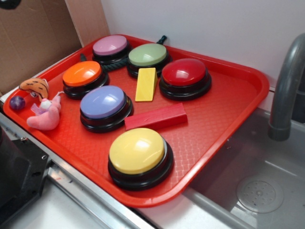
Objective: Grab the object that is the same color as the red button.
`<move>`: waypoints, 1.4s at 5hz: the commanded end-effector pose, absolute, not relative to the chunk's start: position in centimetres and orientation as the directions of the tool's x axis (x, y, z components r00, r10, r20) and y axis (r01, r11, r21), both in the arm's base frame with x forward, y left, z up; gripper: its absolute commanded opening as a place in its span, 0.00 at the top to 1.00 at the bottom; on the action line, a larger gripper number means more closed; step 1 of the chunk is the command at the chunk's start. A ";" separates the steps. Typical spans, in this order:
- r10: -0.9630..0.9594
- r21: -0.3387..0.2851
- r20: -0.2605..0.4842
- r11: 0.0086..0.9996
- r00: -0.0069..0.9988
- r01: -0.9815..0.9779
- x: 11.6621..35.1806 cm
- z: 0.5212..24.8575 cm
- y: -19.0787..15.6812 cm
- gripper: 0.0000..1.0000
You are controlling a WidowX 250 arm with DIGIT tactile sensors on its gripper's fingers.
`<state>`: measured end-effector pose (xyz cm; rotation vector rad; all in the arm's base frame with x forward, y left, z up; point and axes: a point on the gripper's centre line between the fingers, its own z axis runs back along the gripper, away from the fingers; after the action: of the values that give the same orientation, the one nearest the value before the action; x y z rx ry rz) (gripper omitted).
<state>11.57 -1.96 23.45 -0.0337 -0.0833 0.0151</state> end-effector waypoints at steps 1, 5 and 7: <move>0.016 -0.034 0.083 0.999 0.996 -0.014 11.6 23.4 -2.0 0.00; -0.237 0.012 0.075 0.972 0.969 0.237 22.2 15.6 -6.0 0.00; -0.216 0.010 0.070 0.976 0.974 0.216 25.5 9.8 -7.9 0.00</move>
<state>25.02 -7.58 8.95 0.0078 -0.0298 -0.2159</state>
